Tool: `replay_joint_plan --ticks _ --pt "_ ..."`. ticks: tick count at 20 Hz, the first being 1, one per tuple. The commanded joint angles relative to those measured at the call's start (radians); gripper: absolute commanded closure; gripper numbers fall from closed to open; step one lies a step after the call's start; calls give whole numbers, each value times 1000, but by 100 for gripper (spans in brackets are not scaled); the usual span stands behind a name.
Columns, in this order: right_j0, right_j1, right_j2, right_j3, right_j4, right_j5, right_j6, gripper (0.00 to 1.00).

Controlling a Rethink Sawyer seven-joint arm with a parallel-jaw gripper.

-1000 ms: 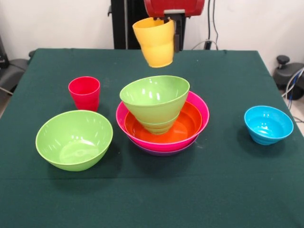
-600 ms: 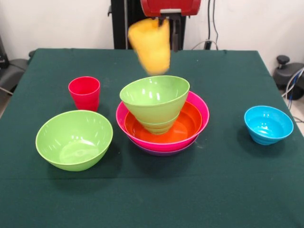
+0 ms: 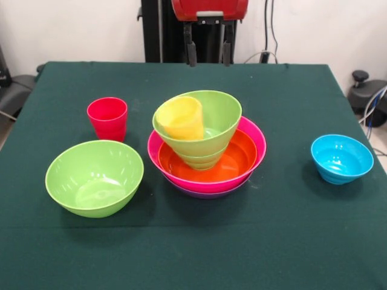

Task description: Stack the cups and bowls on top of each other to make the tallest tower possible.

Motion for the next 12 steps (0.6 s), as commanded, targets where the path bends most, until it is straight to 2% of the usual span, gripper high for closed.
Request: replay_joint_plan --ticks 1,8,12 --pt "-1 17 -13 32 -6 40 32 0" --pt "-15 23 -9 36 -11 29 22 0" --pt "-97 -14 33 59 4 67 -74 0"
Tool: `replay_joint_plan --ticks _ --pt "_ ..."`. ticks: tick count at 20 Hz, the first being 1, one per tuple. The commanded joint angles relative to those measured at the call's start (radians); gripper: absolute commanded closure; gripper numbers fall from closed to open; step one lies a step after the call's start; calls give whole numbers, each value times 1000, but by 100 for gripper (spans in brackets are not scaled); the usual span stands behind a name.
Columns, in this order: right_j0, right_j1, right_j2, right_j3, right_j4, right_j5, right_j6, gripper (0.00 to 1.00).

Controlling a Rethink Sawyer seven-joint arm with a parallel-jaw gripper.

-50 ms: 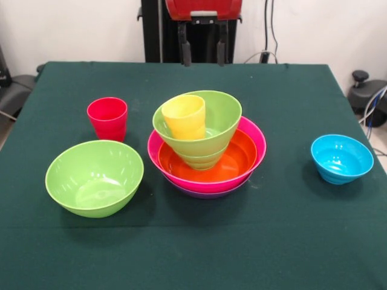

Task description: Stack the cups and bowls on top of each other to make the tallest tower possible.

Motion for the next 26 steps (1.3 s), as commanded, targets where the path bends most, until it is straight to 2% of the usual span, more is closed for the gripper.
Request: replay_joint_plan --ticks 1,5,9,13,17,21,26 --pt "-98 -23 41 67 12 81 -102 0" --pt "-196 -58 88 74 14 142 -201 0" --pt "-295 -17 136 74 -36 124 -266 0" --pt "-368 51 170 33 -95 129 -315 0" --pt "-363 104 163 -1 -166 103 -275 0" --pt "-357 195 159 -35 -227 39 -239 0" --pt "-345 160 175 -46 -225 90 -206 0"
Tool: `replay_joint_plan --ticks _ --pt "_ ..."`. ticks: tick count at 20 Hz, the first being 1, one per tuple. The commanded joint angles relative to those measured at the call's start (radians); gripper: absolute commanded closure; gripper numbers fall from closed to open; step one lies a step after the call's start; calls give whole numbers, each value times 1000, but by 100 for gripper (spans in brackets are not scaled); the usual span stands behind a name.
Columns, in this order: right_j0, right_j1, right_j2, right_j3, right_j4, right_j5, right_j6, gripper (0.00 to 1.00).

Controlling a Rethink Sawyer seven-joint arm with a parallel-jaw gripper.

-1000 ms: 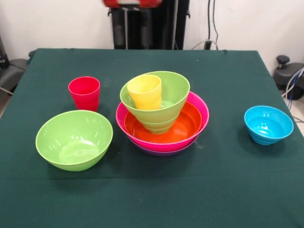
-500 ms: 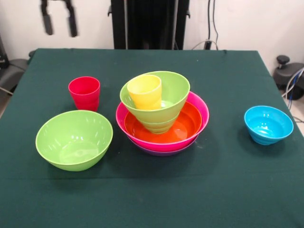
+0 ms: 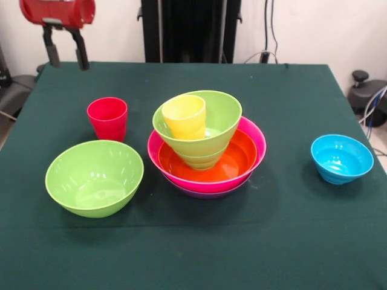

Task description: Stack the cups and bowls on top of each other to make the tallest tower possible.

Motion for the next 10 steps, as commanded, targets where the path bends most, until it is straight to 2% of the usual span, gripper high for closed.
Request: replay_joint_plan --ticks 1,6,10 --pt "52 65 74 -42 -80 86 -206 0" --pt "57 42 91 -49 -57 125 -190 0" --pt "47 62 107 -103 -58 179 -226 0"
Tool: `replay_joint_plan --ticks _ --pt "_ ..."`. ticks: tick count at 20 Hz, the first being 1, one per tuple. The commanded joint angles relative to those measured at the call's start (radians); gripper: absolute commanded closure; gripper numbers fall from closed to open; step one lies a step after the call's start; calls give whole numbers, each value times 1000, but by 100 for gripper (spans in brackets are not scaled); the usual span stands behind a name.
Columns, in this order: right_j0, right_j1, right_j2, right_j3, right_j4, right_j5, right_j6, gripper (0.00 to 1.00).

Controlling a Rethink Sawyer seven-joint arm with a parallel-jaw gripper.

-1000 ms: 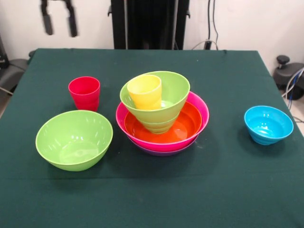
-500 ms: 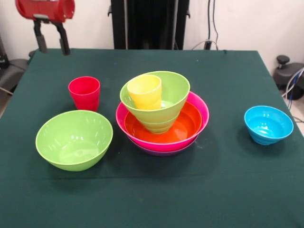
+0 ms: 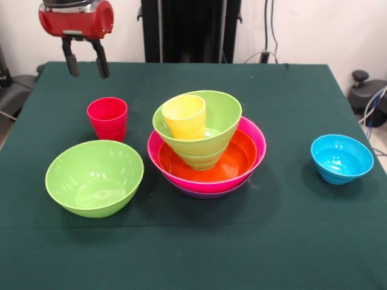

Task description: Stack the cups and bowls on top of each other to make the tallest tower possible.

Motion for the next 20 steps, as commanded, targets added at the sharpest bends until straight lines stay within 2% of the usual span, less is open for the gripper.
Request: replay_joint_plan --ticks 1,4,8,12,16,20 --pt "35 38 70 -103 -46 156 -233 0" --pt "34 24 83 -95 -30 173 -215 0" --pt "67 -90 96 -17 23 202 -128 0" --pt "104 -164 109 33 79 223 -55 0" --pt "187 -181 86 46 115 207 42 0" --pt "305 -163 18 45 114 138 174 0"
